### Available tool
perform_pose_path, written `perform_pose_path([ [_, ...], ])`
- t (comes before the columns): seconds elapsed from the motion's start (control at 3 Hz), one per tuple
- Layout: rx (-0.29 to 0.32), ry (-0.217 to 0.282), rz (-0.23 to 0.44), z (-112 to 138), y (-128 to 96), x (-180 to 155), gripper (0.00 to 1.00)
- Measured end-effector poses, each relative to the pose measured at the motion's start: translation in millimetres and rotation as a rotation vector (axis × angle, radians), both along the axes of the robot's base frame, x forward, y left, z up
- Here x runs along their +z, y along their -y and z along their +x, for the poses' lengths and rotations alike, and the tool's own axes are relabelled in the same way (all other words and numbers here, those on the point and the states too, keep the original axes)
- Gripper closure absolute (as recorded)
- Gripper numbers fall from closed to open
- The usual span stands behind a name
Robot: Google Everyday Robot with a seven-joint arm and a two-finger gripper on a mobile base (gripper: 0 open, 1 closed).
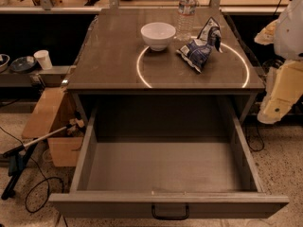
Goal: Place blue chip bag into top drawer
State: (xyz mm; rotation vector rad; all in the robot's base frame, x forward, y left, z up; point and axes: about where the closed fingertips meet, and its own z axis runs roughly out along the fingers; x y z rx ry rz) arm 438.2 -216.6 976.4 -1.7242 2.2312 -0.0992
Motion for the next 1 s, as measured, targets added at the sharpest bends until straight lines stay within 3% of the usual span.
perform_pose_path([
  [1.0, 0.039, 0.045, 0.033, 19.5, -8.8, 0.3, 0.00],
])
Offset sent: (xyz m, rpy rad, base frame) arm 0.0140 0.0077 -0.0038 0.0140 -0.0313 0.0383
